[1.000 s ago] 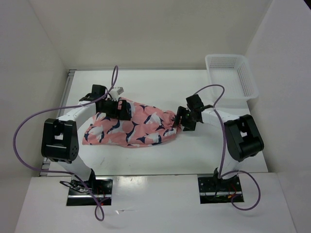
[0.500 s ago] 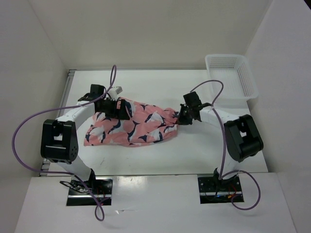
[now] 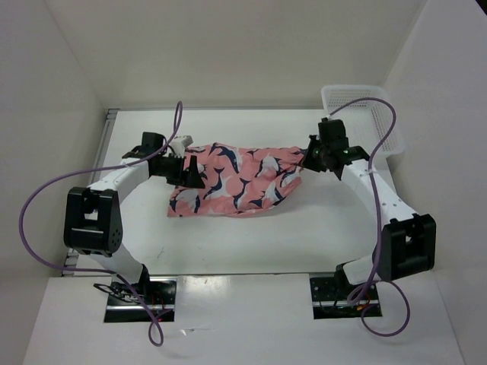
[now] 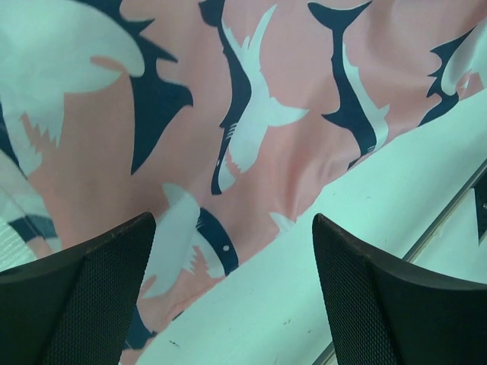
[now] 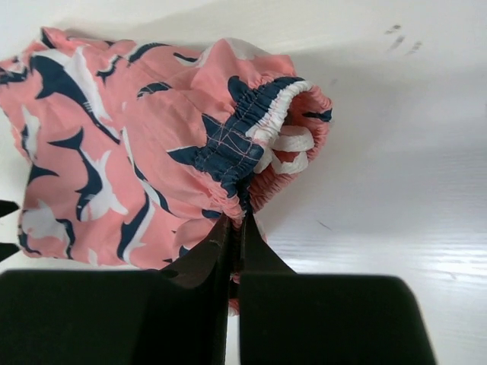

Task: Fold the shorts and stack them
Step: Fold the shorts

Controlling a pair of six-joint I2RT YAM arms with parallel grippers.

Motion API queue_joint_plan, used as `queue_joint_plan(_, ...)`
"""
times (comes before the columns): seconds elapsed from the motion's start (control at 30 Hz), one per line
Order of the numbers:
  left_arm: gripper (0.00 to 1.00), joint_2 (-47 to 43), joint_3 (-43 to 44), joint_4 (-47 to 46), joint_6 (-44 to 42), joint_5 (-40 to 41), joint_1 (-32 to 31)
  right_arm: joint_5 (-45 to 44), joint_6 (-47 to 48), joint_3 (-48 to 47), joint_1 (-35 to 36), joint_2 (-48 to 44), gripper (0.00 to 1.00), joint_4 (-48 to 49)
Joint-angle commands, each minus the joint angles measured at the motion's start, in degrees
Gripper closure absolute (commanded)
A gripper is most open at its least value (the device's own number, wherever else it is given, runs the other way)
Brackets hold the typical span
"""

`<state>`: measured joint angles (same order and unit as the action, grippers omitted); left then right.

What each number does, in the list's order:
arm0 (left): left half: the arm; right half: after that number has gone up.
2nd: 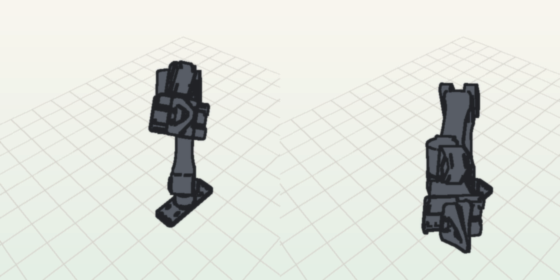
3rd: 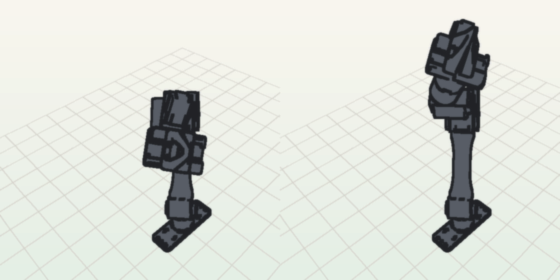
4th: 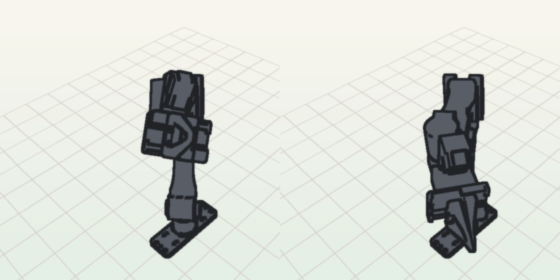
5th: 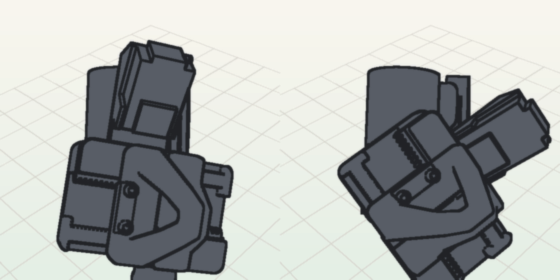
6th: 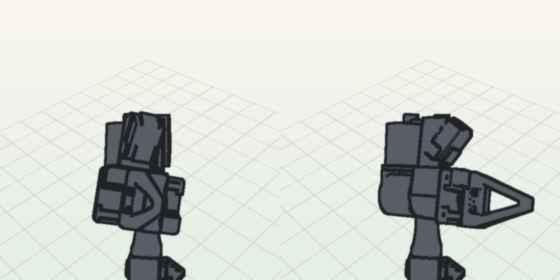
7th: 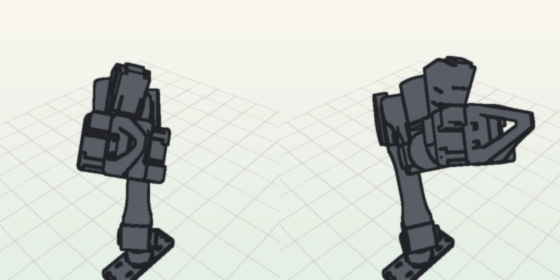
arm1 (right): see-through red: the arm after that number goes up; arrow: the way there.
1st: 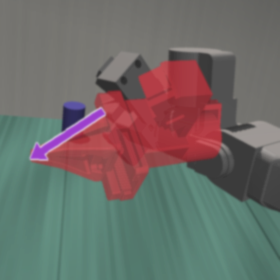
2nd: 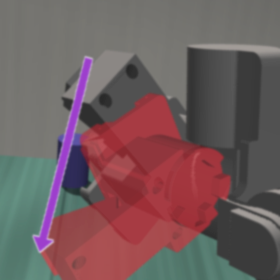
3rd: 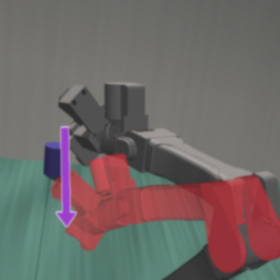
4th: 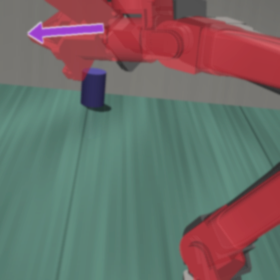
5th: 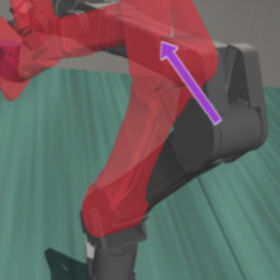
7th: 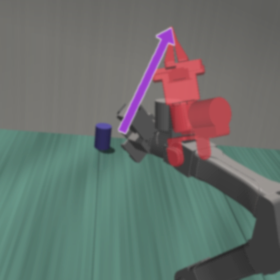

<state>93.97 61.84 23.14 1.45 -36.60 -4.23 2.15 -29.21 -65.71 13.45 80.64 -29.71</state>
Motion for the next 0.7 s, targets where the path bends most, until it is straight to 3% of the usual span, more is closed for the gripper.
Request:
queue_joint_plan(0.0,0.09,-0.1,1.9,-1.3,-1.5,-3.5,-0.9,-1.4,4.0,-3.3,-2.5,-2.5,1.00,-5.3)
queue_joint_plan(0.1,0.09,2.6,4.1,-2.5,-1.5,-3.3,-3.9,-0.7,5.1,-5.6,-4.0,-2.5,1.00,-7.4)
queue_joint_plan(0.33,0.11,8.7,3.5,-7.7,-1.5,-1.6,-4.6,2.4,3.9,-11.4,-4.0,-2.5,1.00,-8.5)
queue_joint_plan(0.67,0.12,13.4,4.4,-9.7,-1.5,0.6,-13.3,3.5,3.9,-13.9,-4.0,-2.0,1.00,-9.0)
